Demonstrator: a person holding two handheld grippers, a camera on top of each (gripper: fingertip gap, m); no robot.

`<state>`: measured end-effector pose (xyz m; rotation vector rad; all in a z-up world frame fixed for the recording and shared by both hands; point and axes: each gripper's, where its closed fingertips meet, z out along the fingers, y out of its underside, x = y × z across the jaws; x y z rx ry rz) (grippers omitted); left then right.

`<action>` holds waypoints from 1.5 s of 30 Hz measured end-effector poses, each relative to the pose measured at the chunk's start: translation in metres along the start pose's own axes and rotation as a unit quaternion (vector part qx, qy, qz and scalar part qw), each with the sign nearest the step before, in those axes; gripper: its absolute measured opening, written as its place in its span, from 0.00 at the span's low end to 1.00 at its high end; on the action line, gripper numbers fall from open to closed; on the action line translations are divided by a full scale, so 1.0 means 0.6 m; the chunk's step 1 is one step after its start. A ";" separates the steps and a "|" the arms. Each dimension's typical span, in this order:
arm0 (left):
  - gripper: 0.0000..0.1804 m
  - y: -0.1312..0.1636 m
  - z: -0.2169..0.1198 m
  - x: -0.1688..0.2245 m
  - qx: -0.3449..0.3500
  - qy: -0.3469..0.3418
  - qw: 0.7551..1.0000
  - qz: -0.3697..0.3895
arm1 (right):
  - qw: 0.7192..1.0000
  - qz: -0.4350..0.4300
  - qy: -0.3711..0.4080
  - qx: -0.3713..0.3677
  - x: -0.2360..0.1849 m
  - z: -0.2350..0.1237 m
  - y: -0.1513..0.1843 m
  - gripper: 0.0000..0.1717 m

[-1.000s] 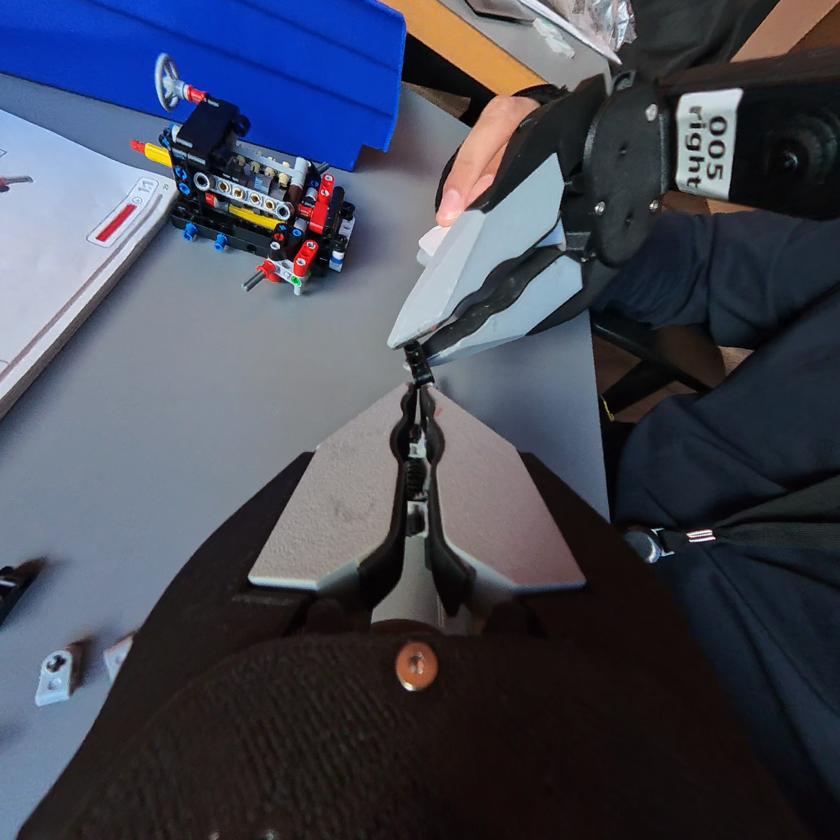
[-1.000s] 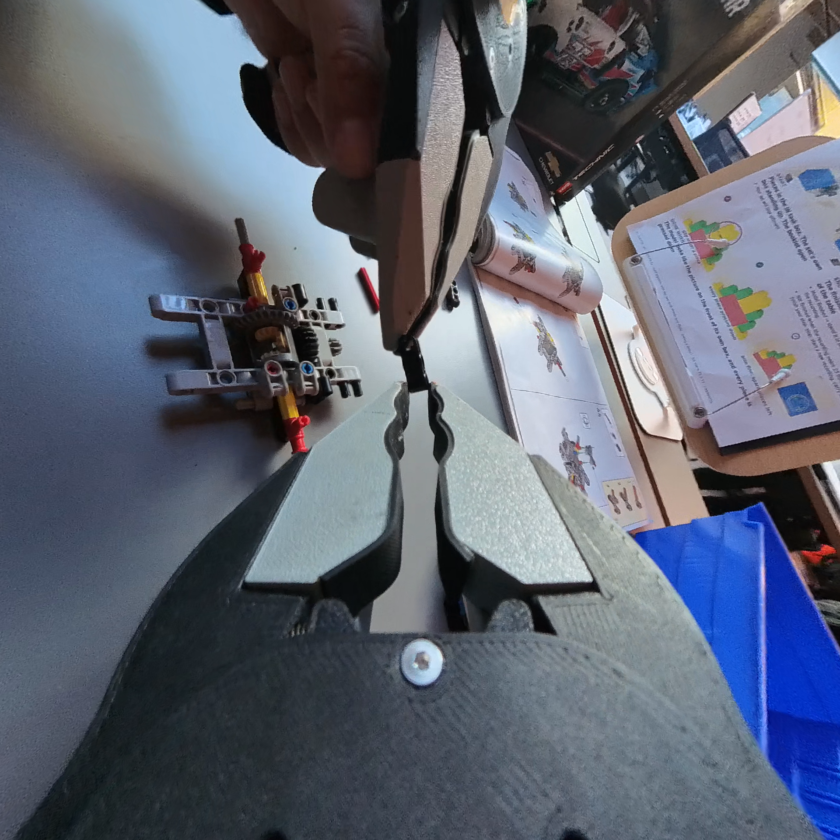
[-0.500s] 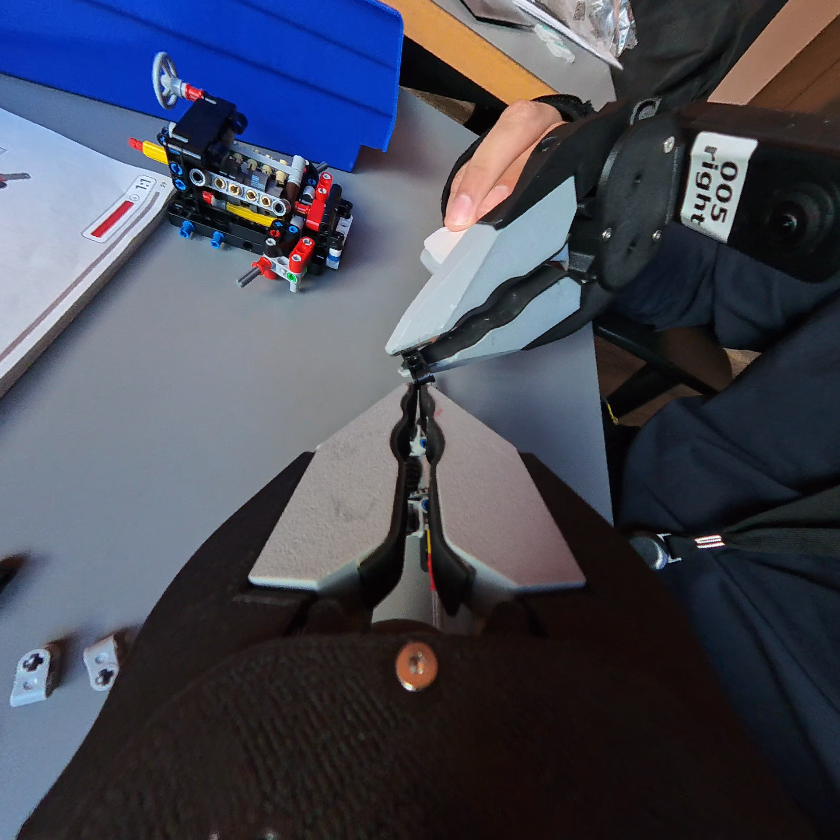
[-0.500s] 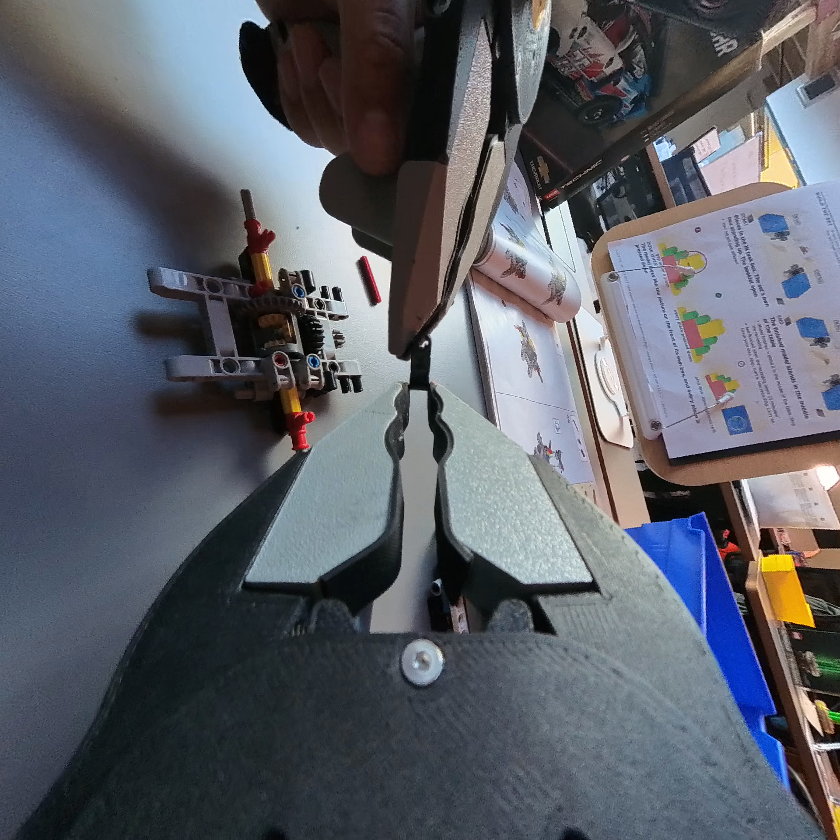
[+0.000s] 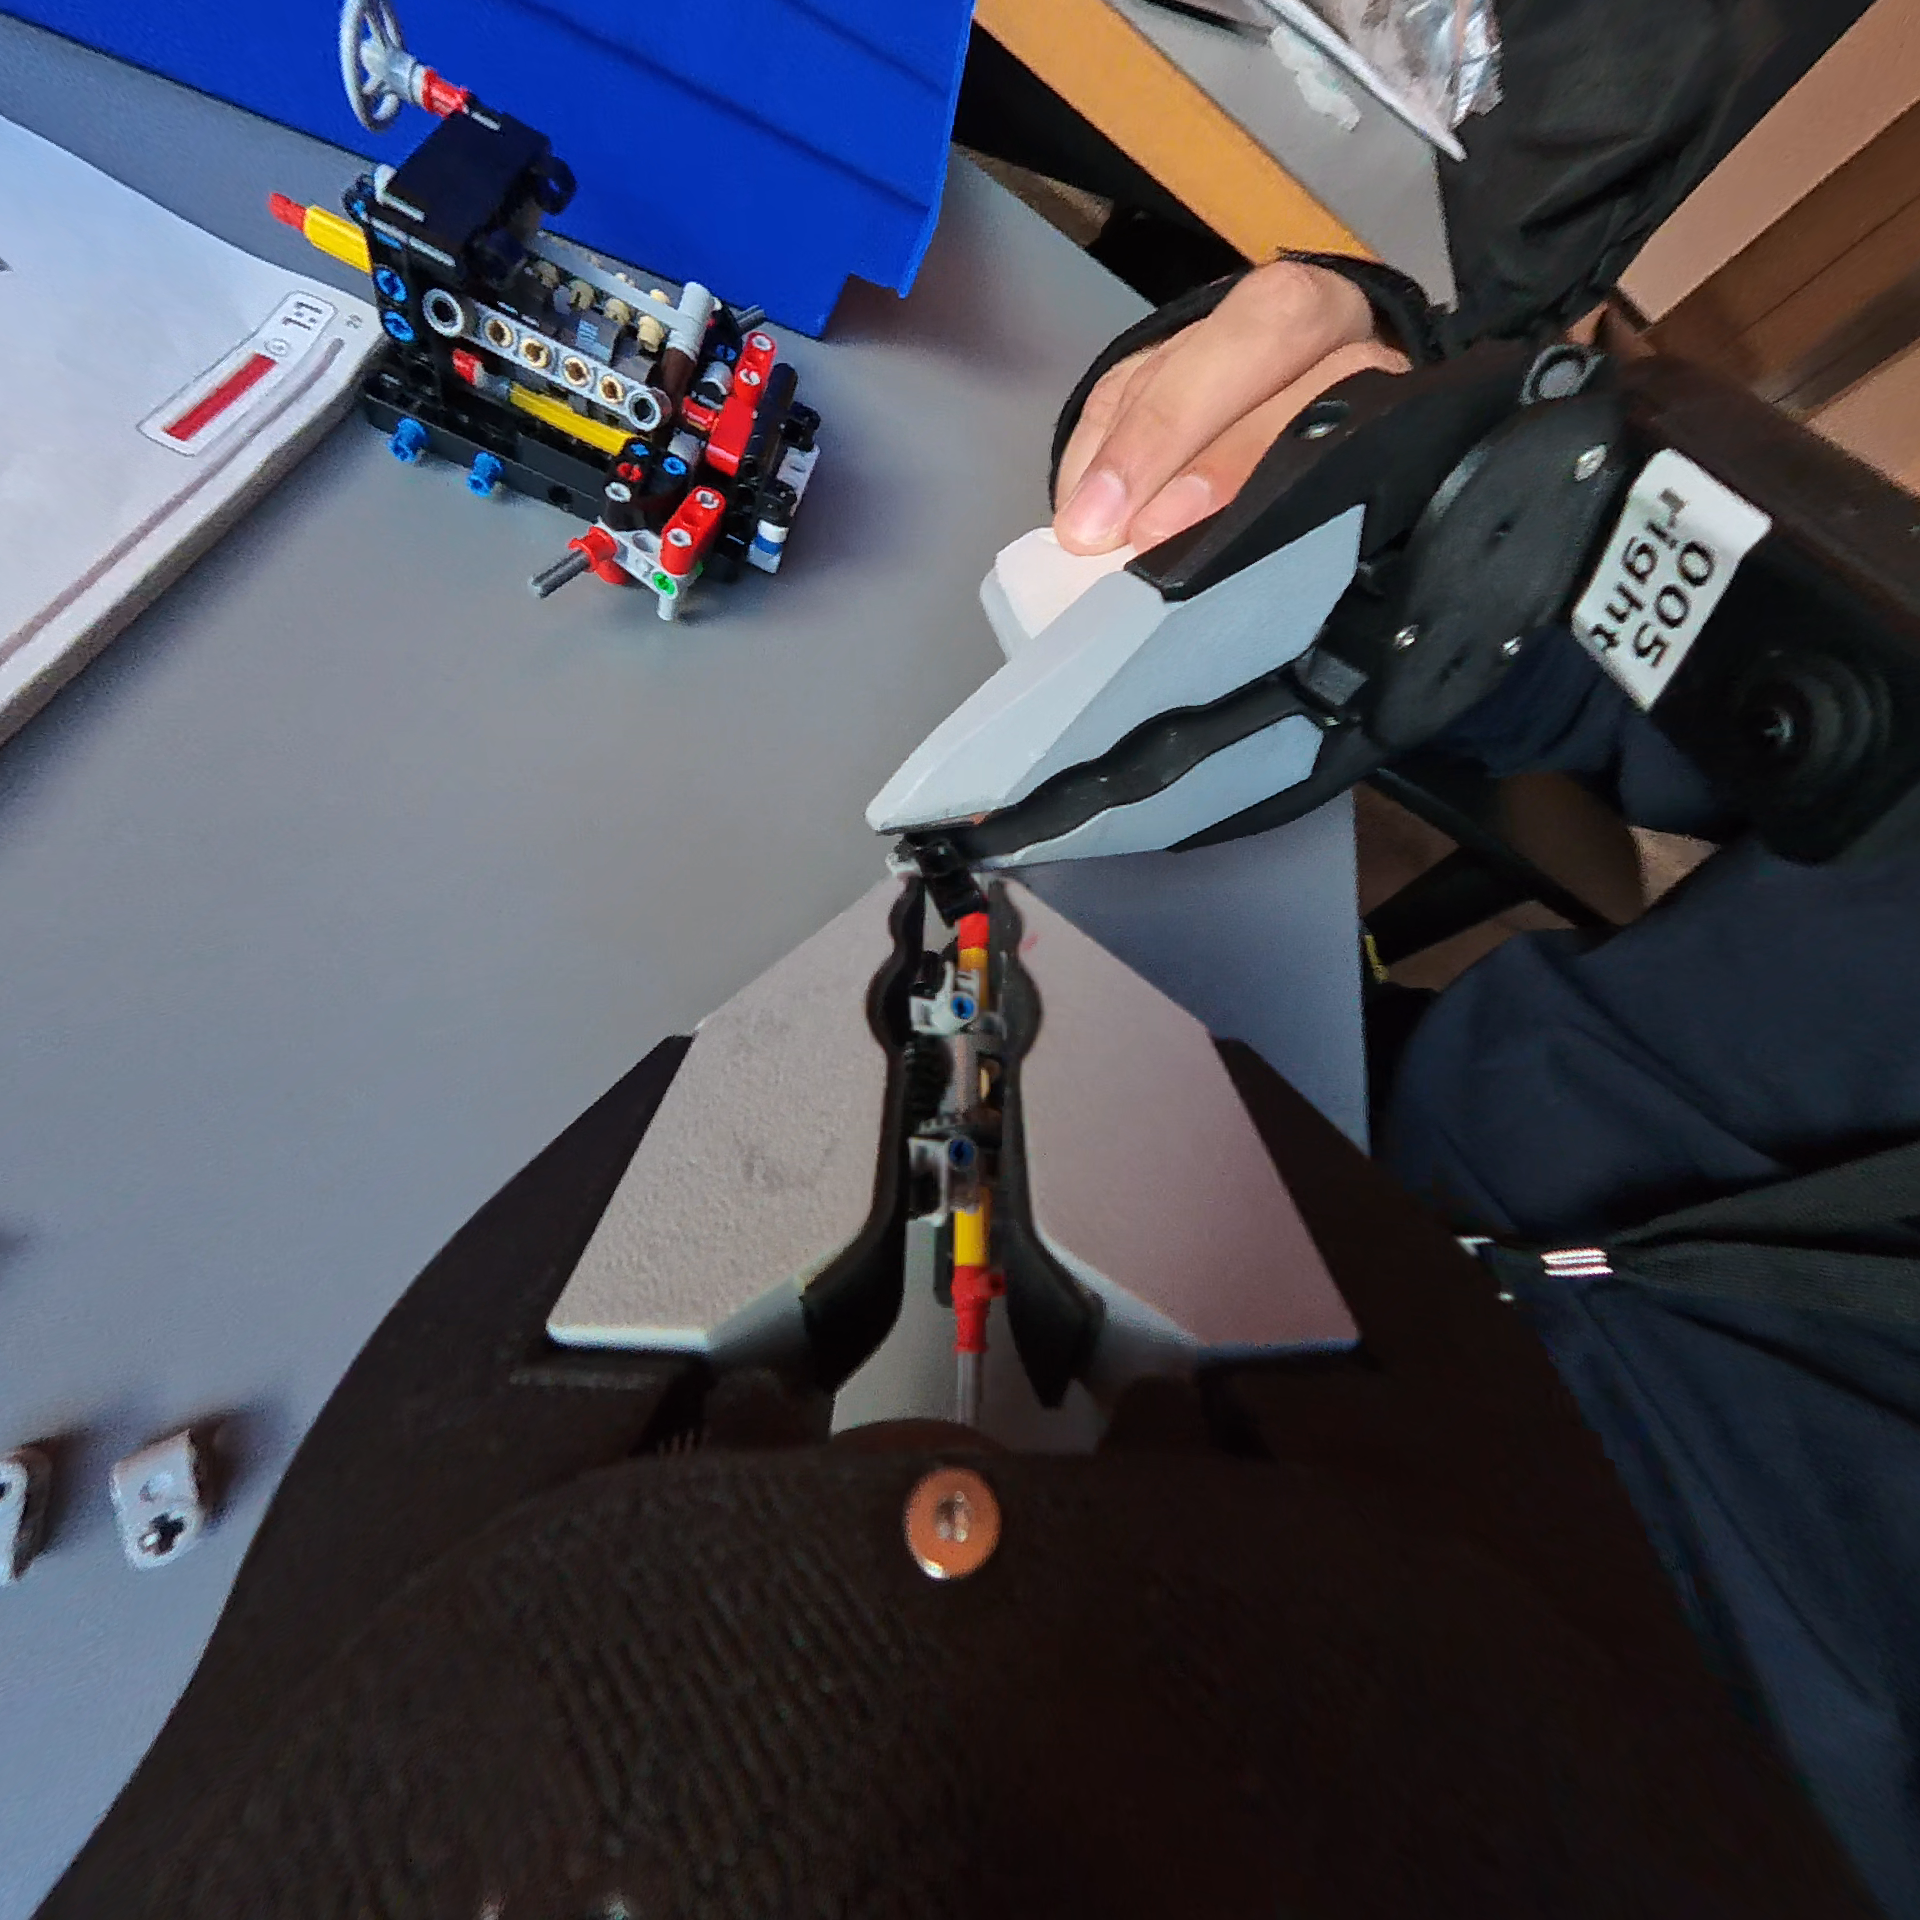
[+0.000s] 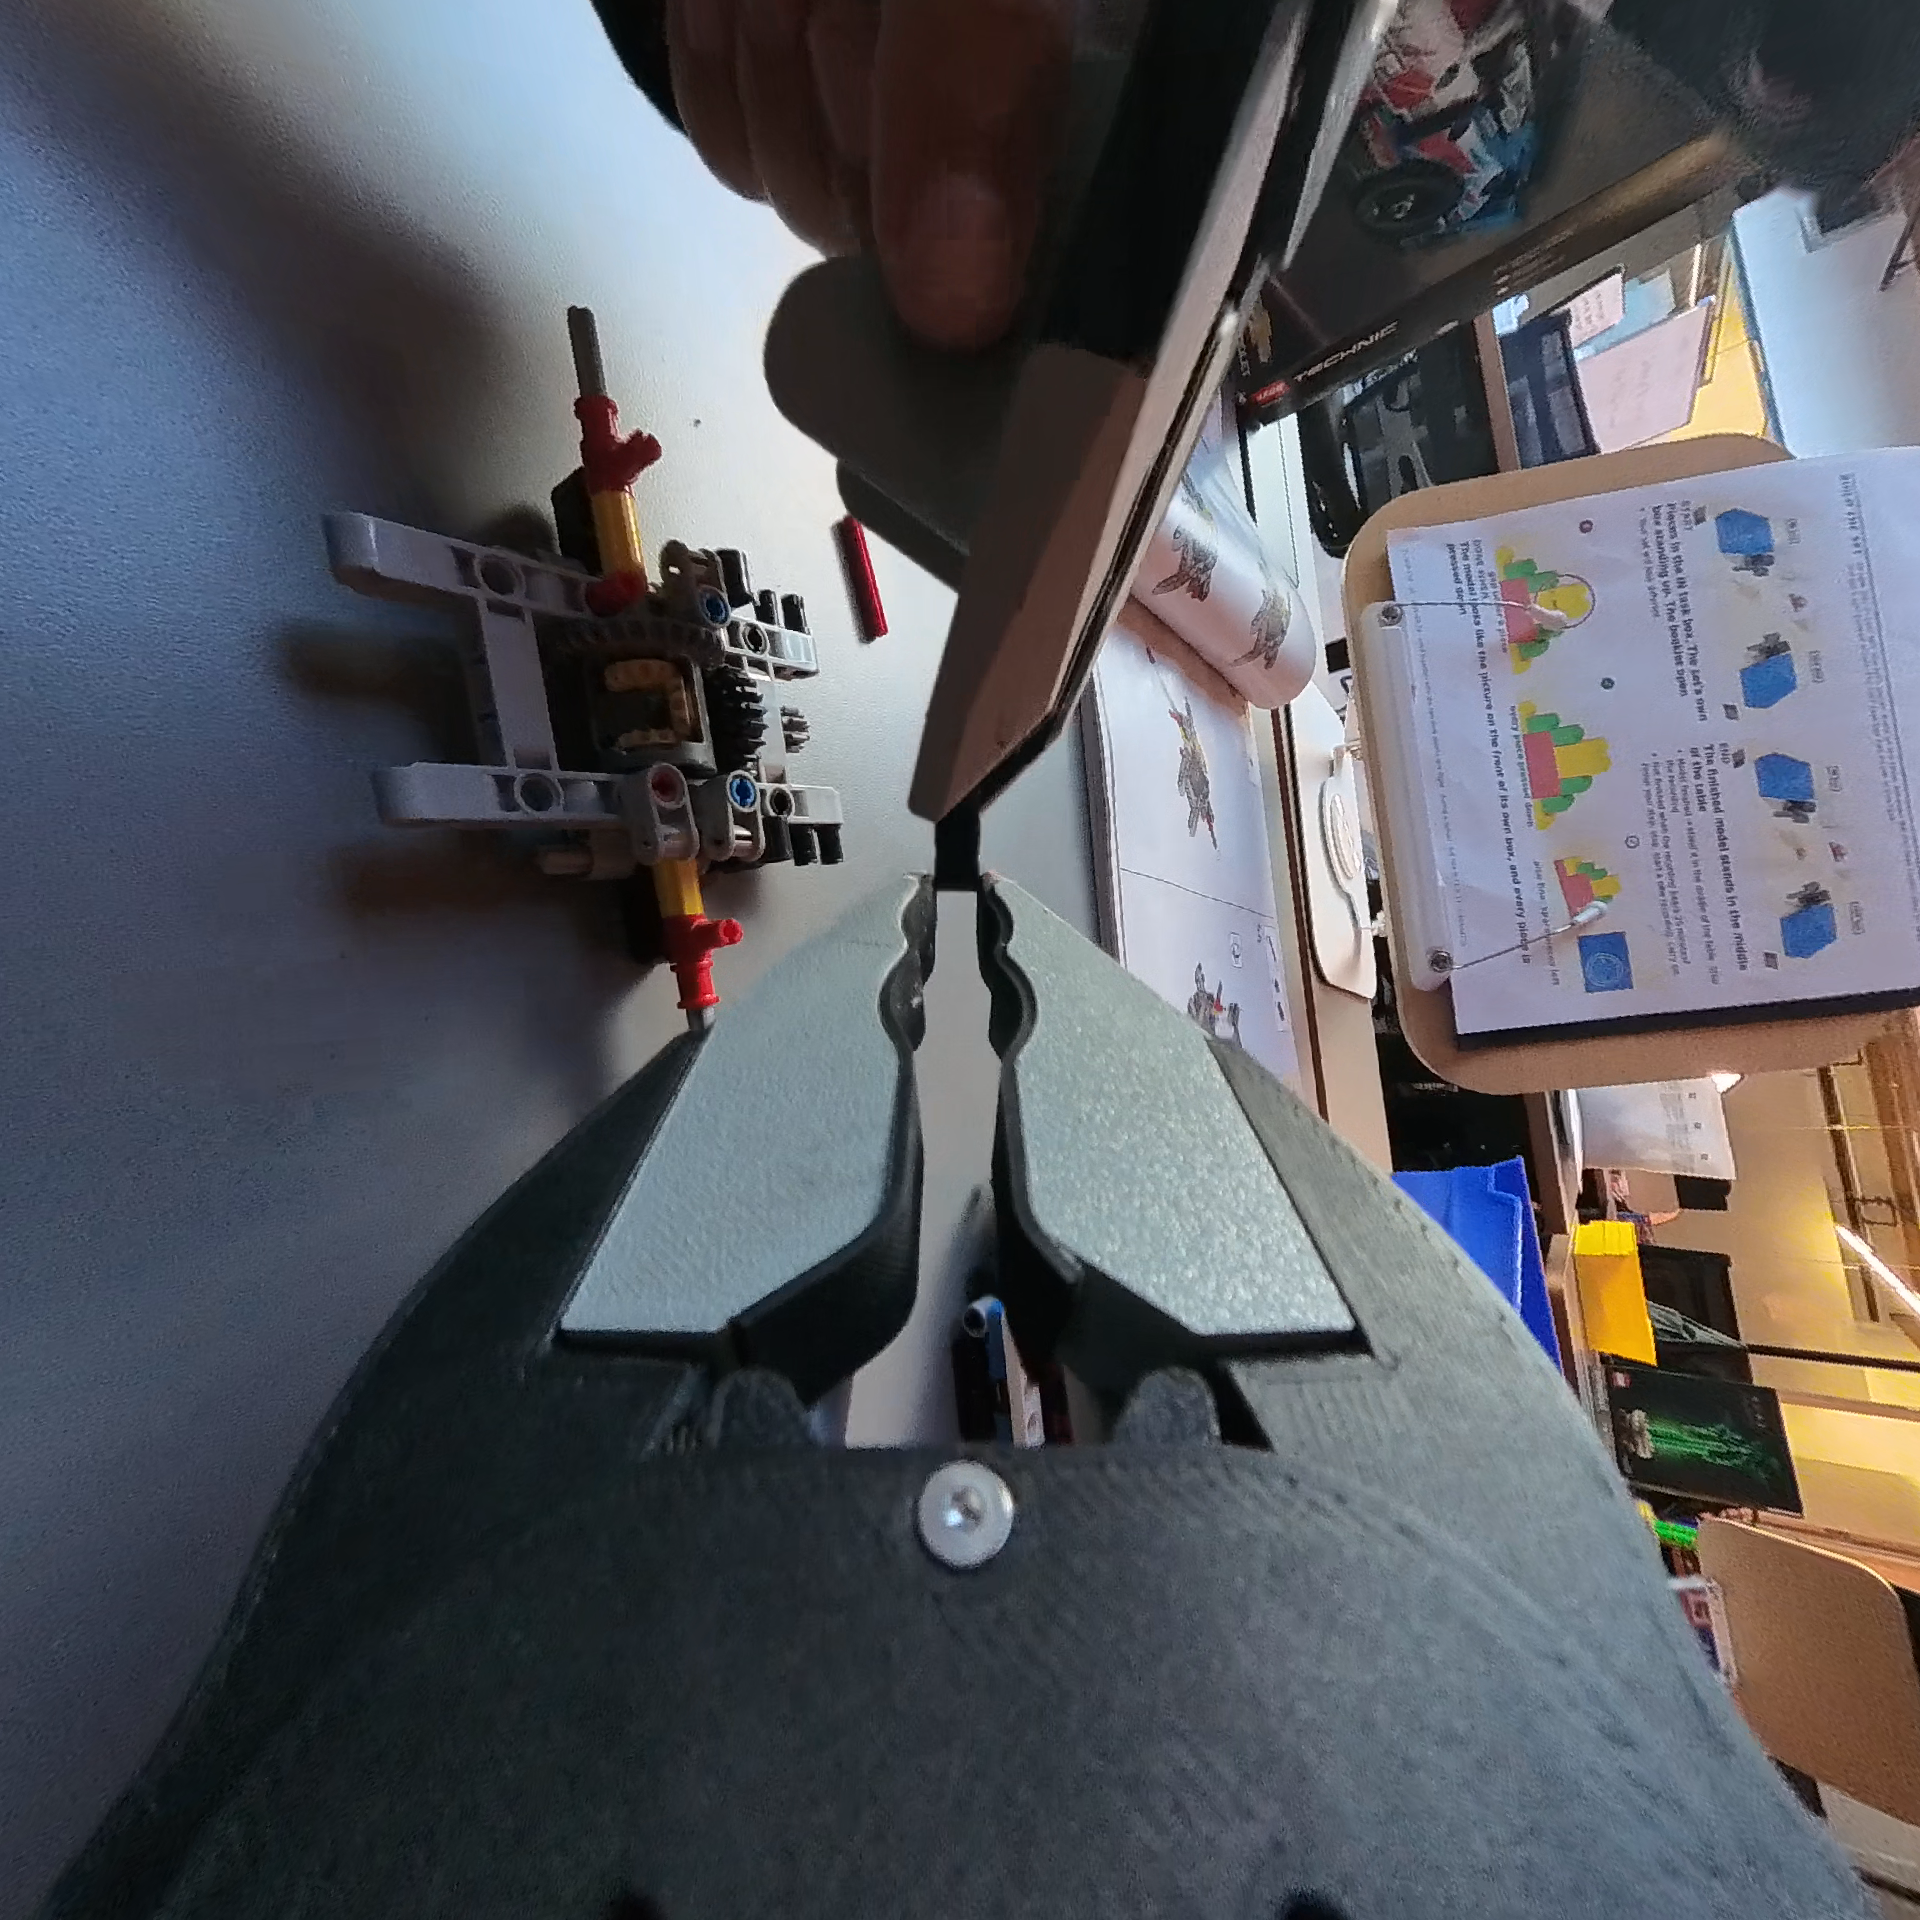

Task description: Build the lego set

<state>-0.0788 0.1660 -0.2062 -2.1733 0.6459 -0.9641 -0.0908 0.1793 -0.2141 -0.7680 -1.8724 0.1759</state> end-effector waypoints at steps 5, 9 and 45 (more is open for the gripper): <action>0.03 -0.002 -0.003 0.000 0.010 -0.024 0.999 0.041 | 0.999 0.037 -0.014 0.035 0.002 -0.008 -0.004 0.03; 0.03 0.004 0.002 0.018 0.007 -0.036 0.992 0.119 | 0.975 0.163 -0.111 0.106 -0.006 -0.031 -0.013 0.09; 0.03 0.030 0.025 0.027 -0.038 -0.070 0.967 0.244 | 0.926 0.245 -0.260 0.126 -0.048 -0.043 -0.015 0.02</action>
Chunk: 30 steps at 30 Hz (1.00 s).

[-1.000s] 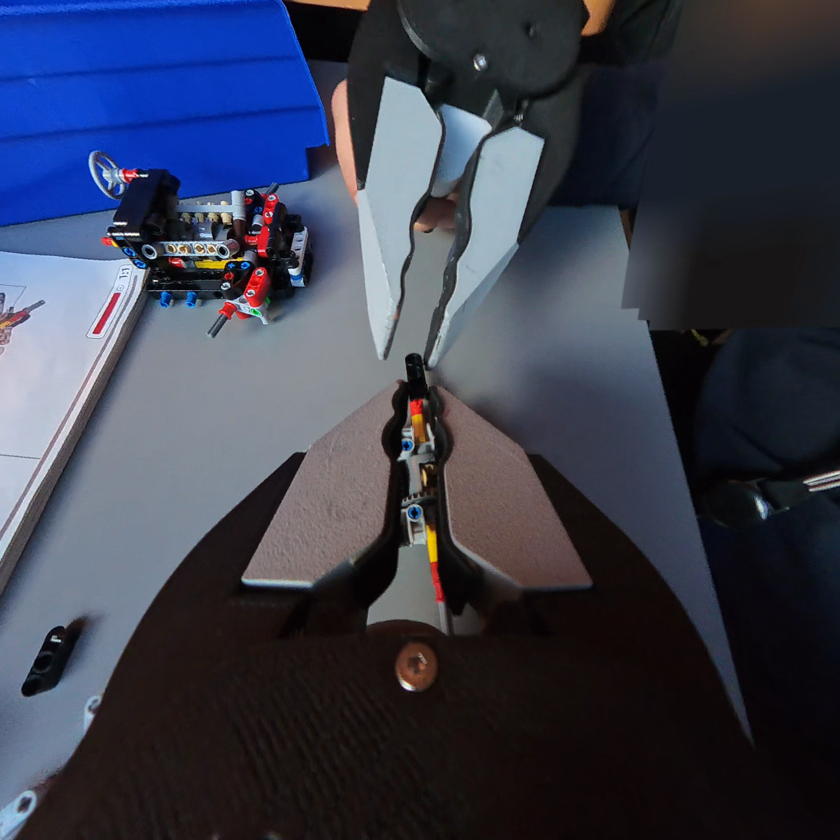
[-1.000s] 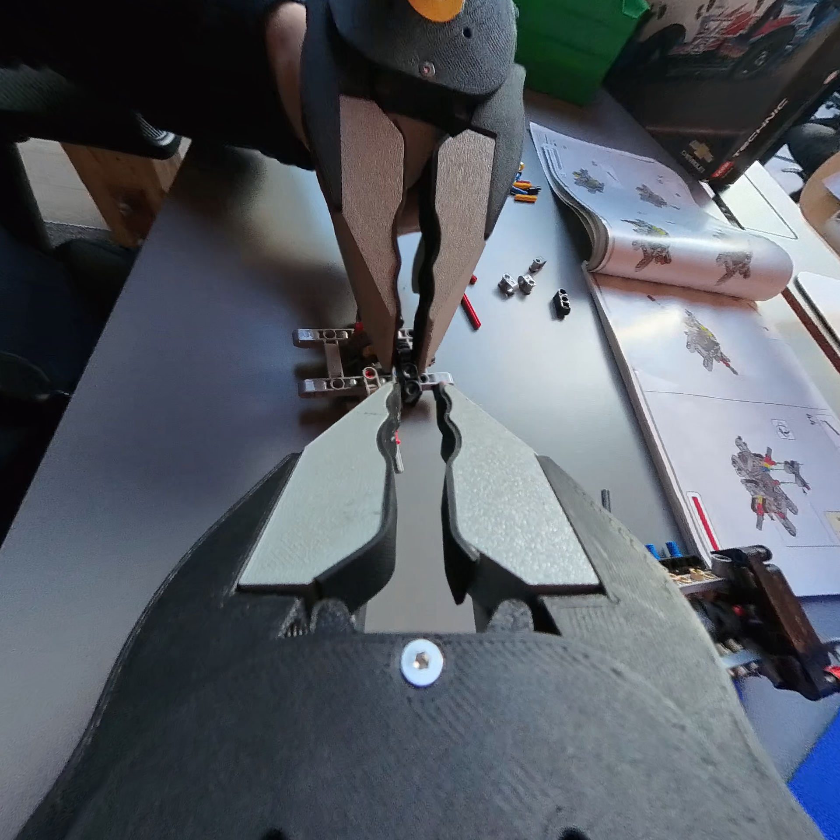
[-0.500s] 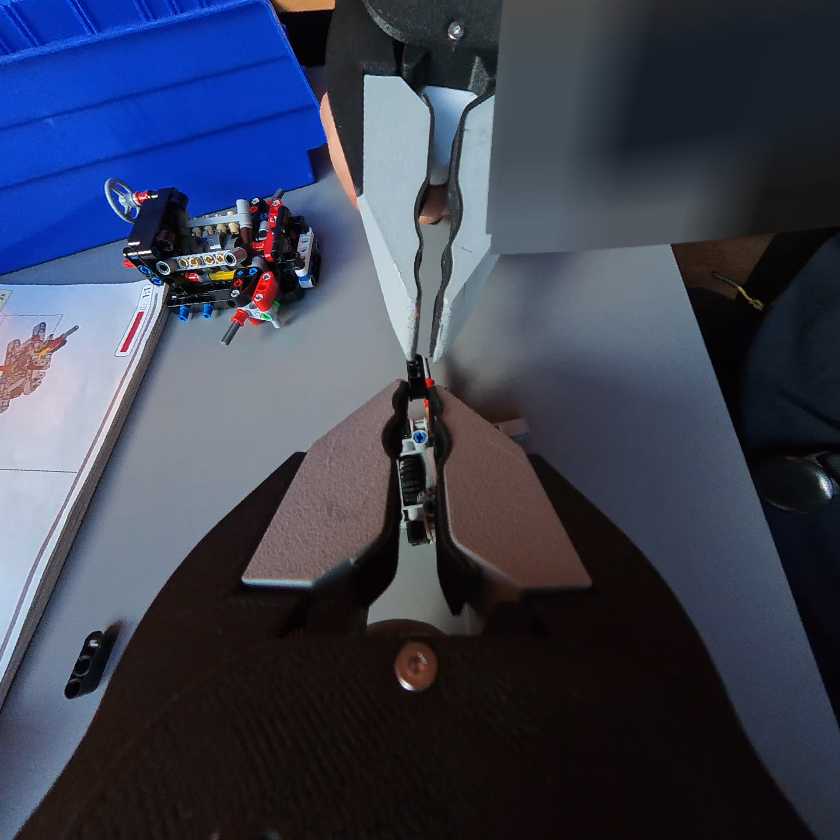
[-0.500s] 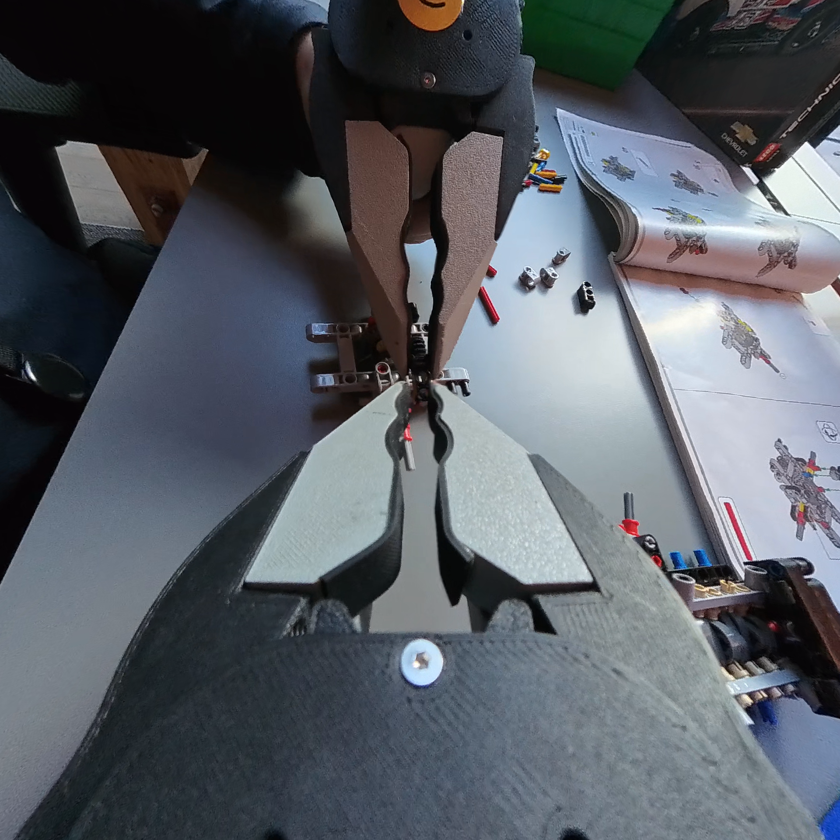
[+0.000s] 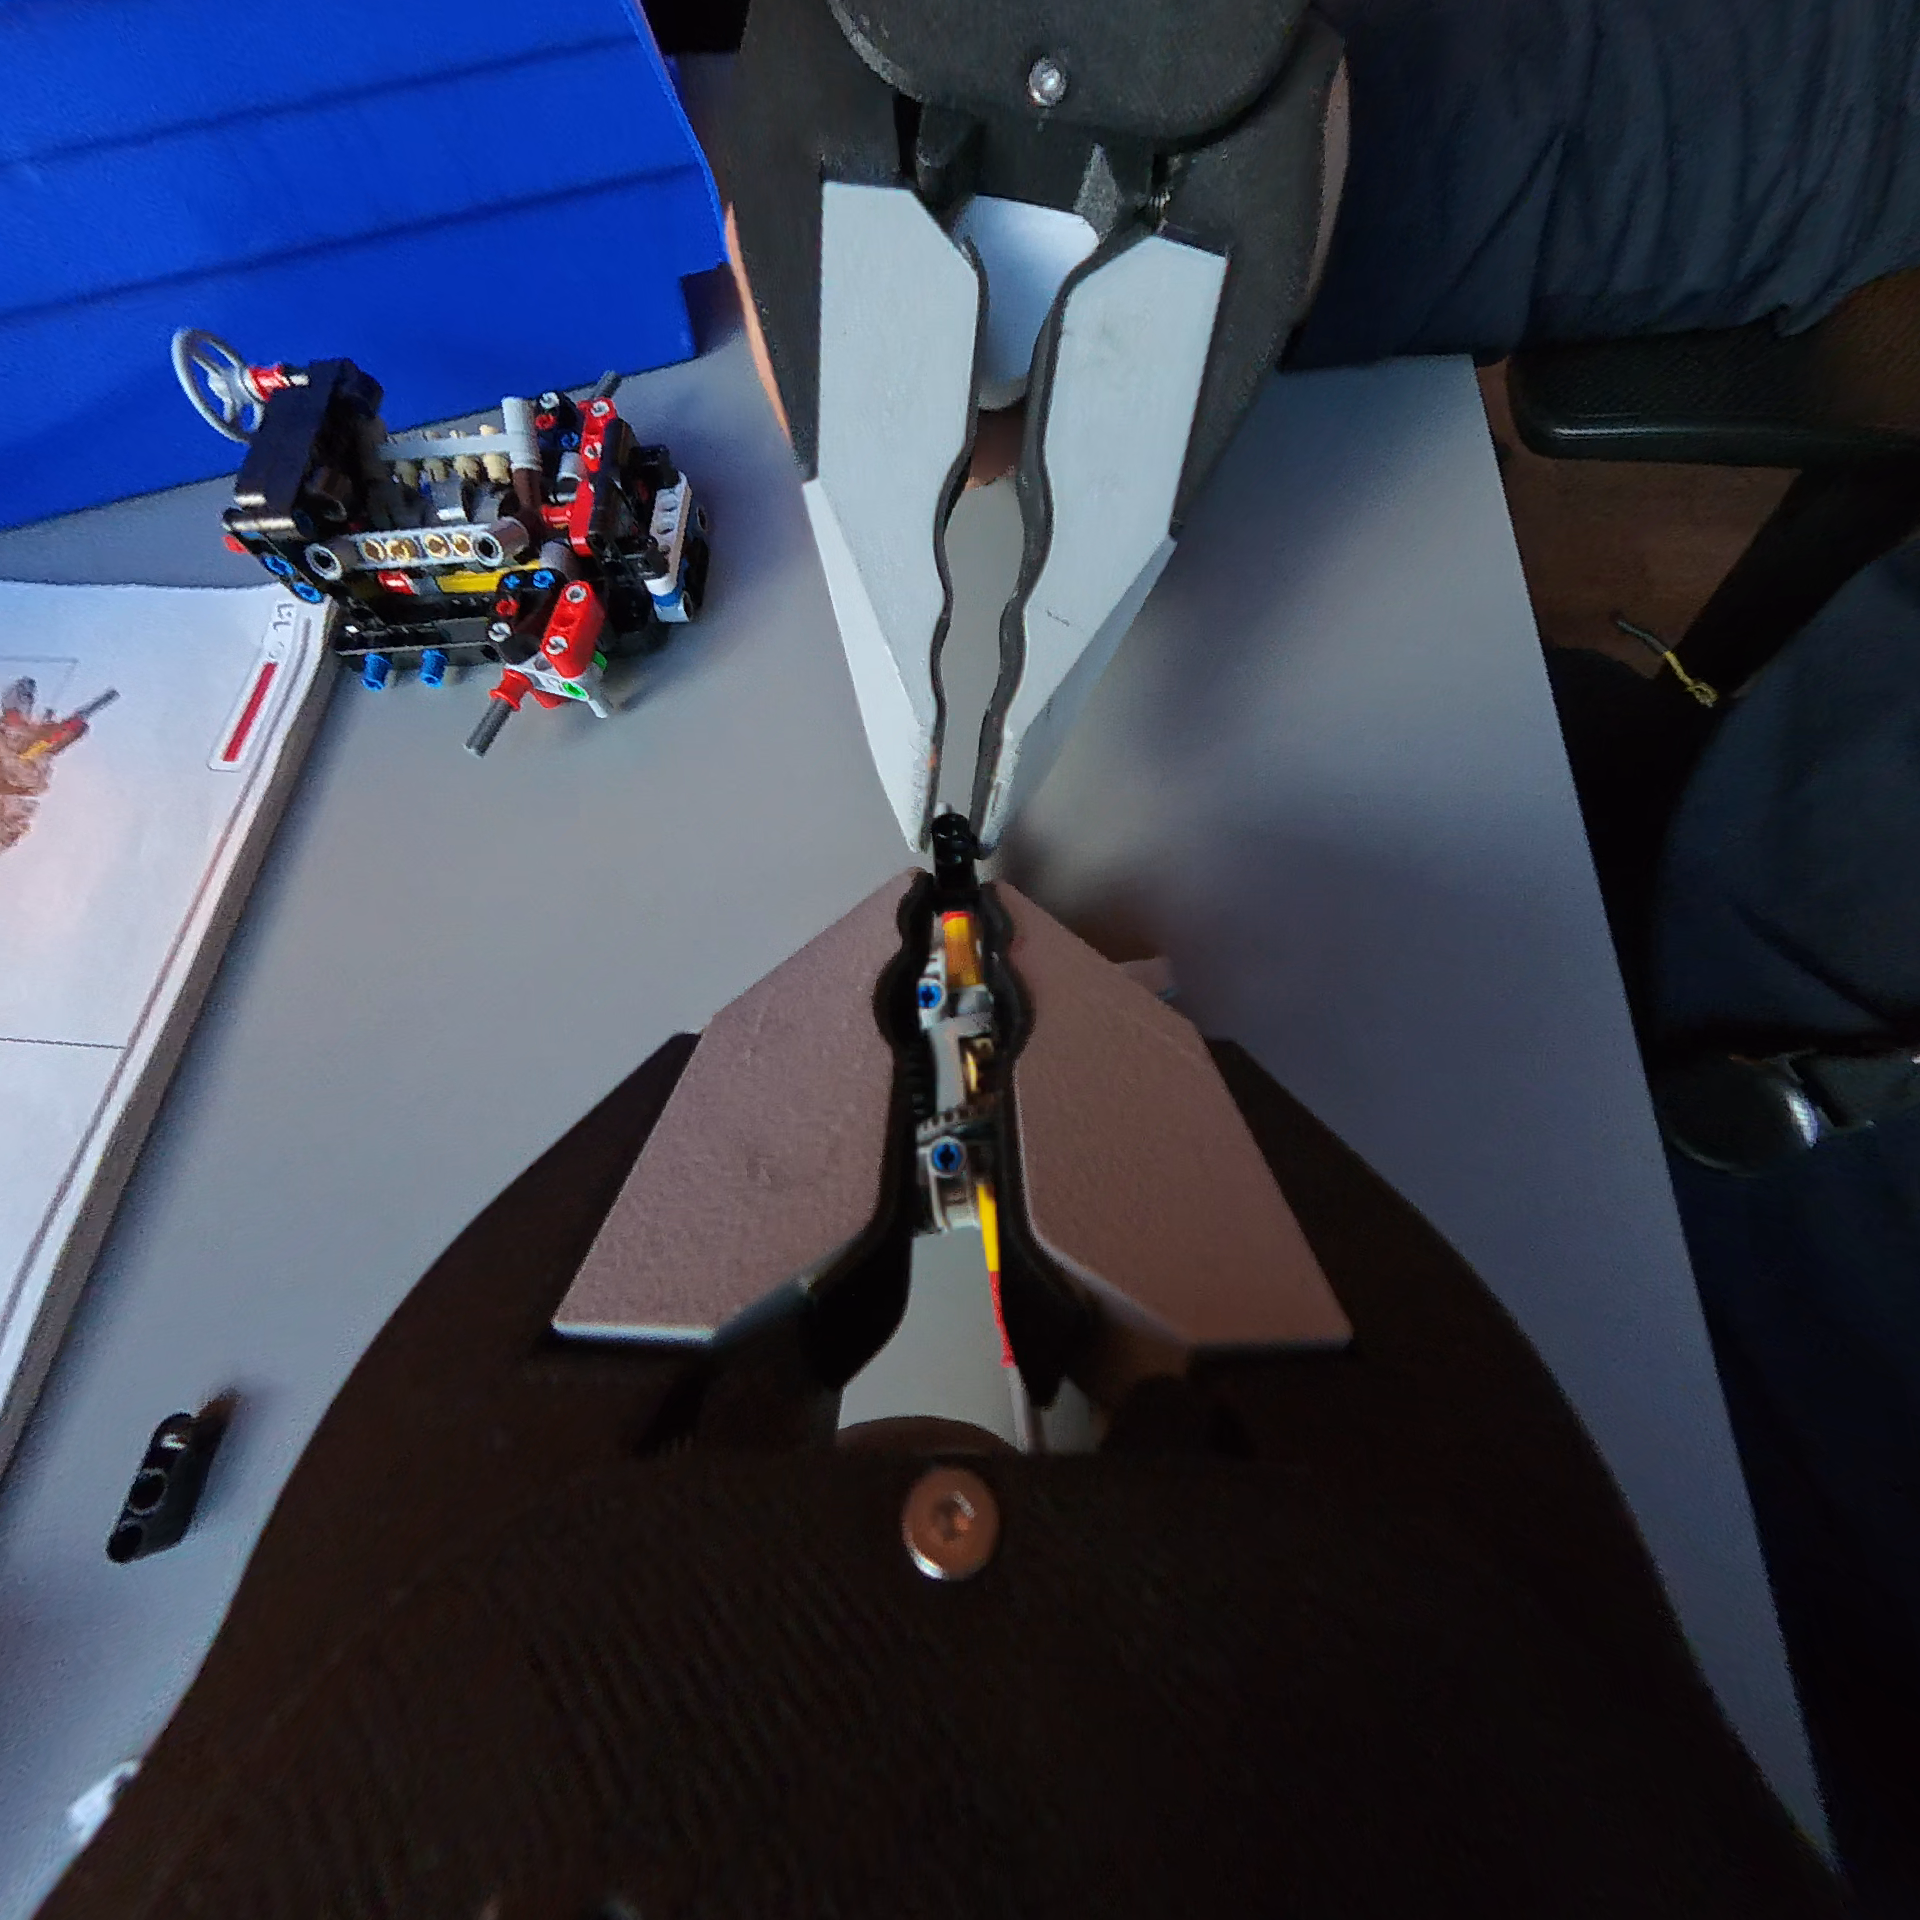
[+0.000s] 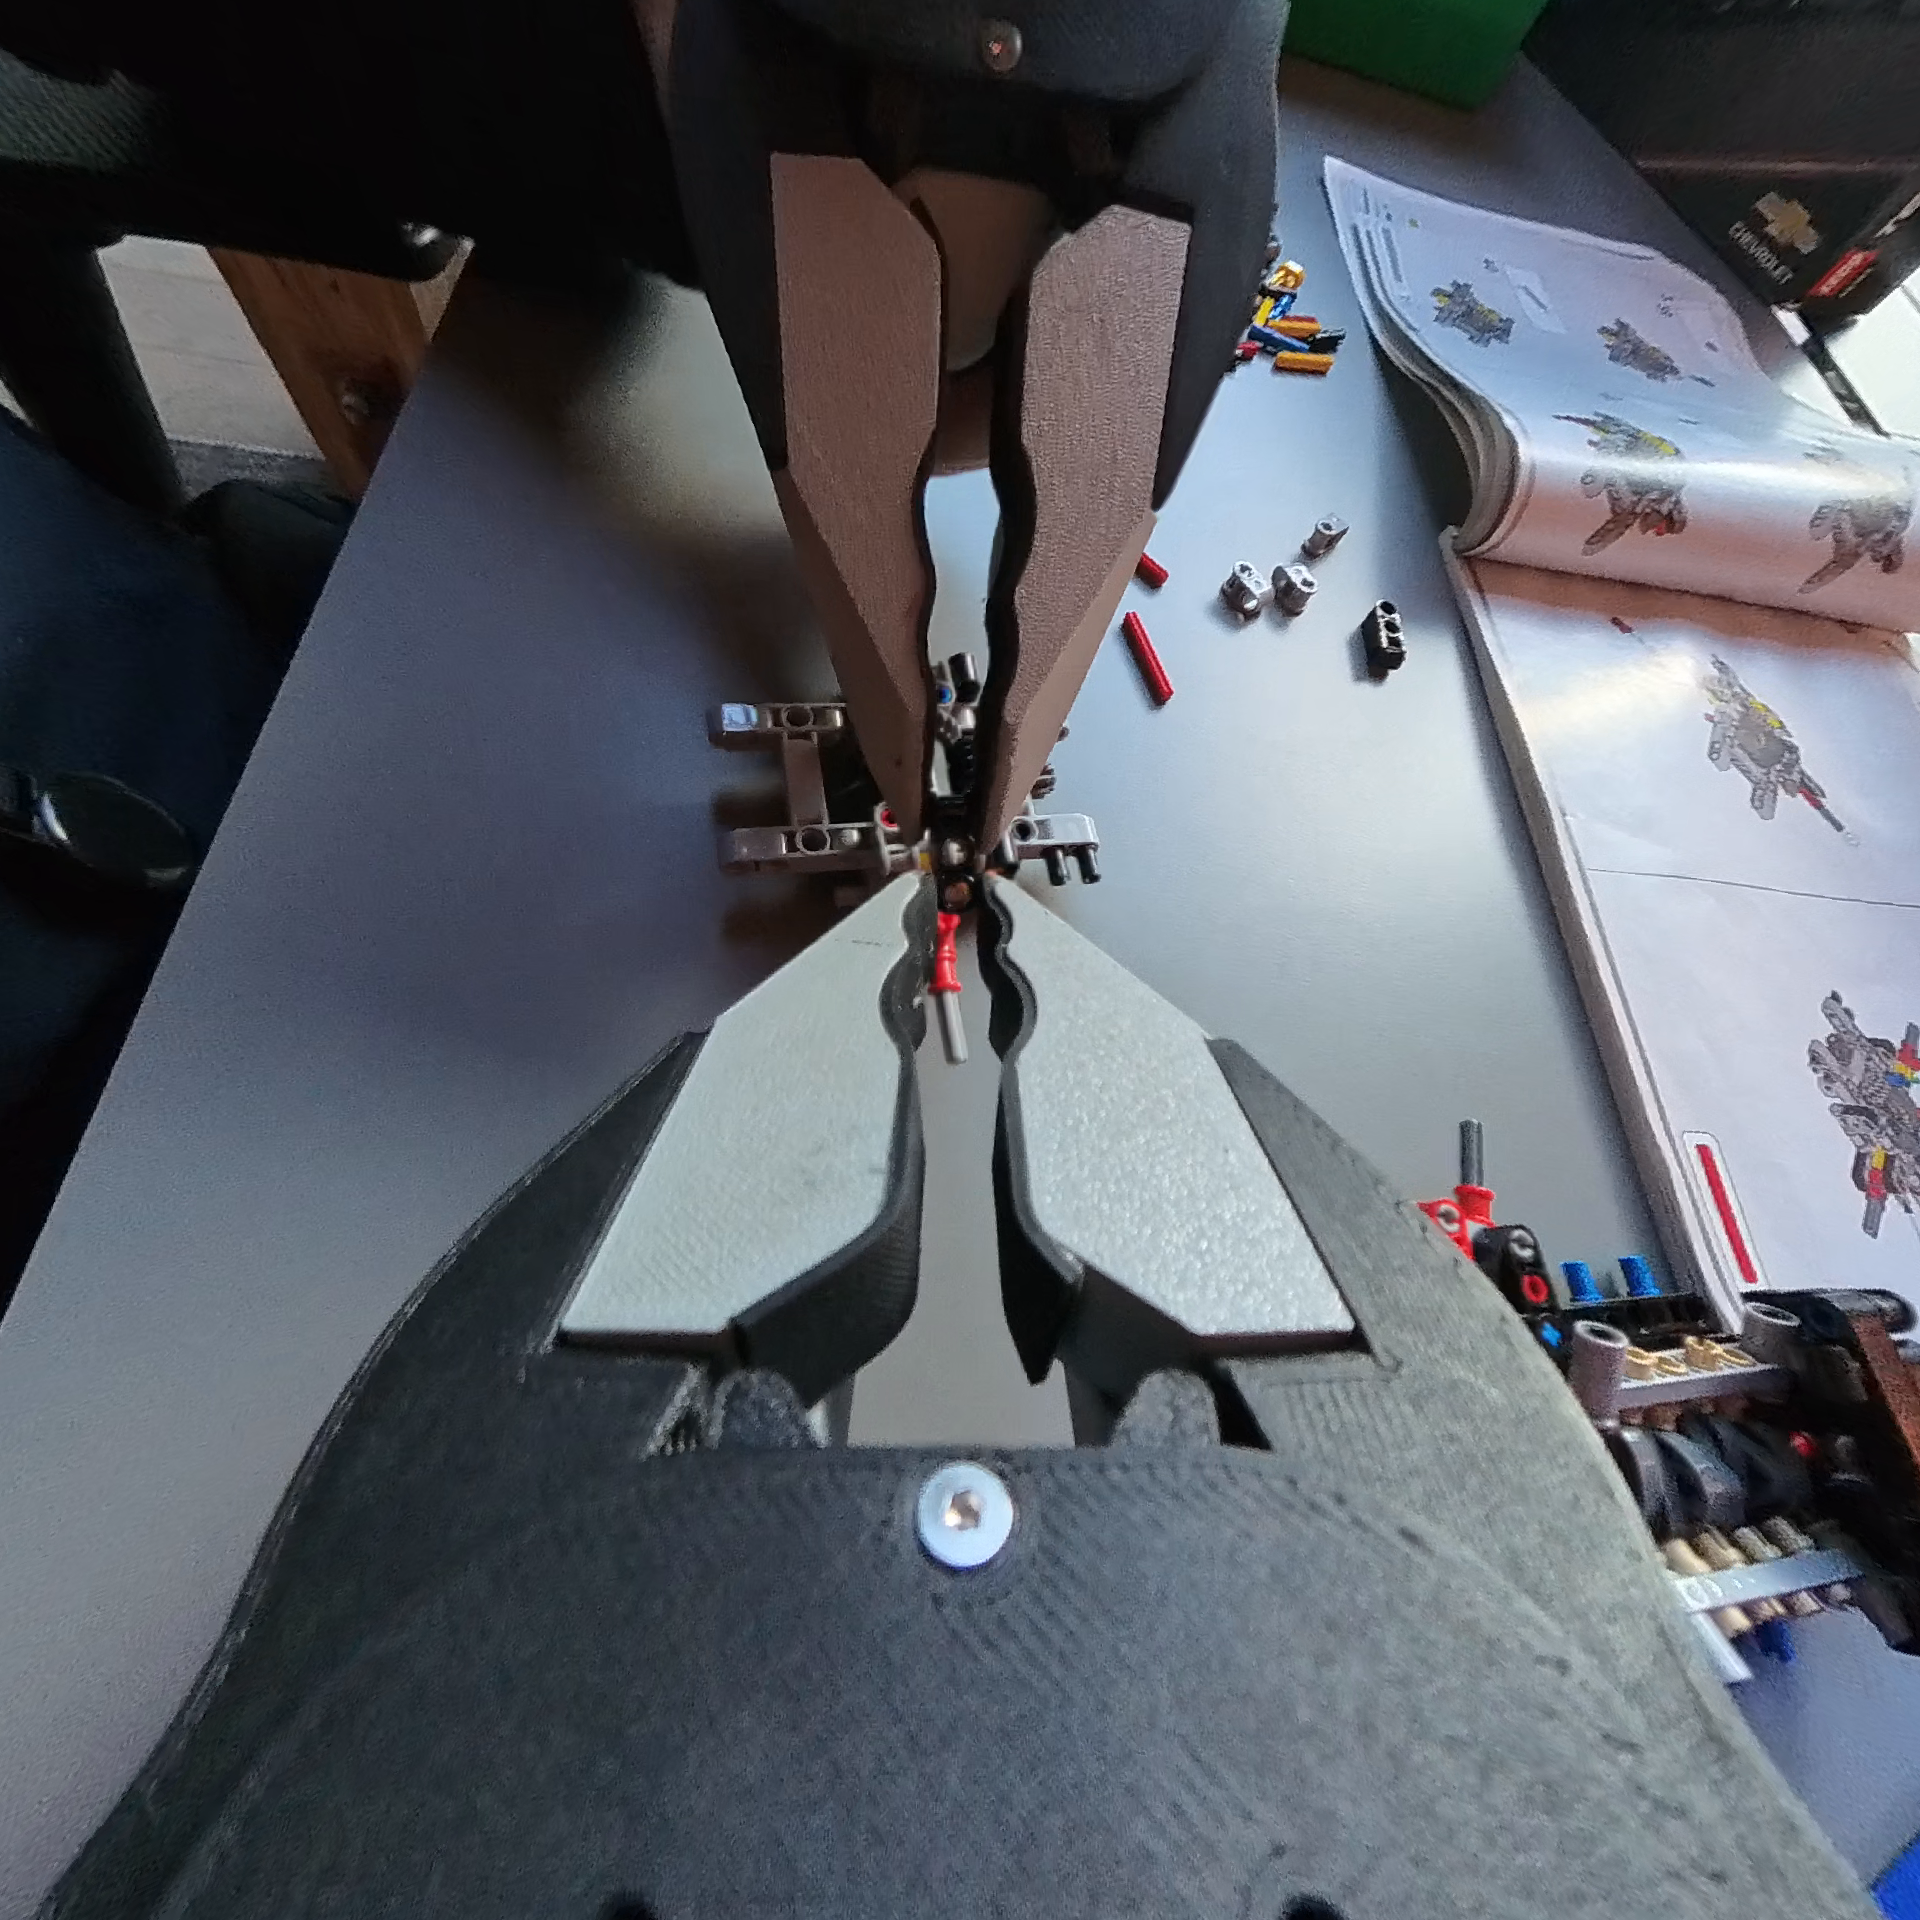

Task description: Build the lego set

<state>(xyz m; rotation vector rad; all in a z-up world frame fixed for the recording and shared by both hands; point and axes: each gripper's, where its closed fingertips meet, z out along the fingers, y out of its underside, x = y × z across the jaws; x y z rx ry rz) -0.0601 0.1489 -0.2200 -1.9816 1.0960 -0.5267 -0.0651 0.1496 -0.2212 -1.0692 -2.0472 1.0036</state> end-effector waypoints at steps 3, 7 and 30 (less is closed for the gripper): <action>0.03 0.000 0.002 0.005 -0.014 0.004 1.000 -0.018 | 1.000 -0.001 -0.007 -0.007 -0.004 -0.001 0.002 0.02; 0.15 0.006 -0.003 0.000 -0.032 0.004 0.998 -0.057 | 1.000 0.022 0.007 0.010 0.012 -0.014 -0.004 0.02; 0.14 0.016 -0.002 0.006 -0.038 0.054 0.997 -0.035 | 0.994 0.103 -0.034 -0.014 -0.002 0.004 0.012 0.02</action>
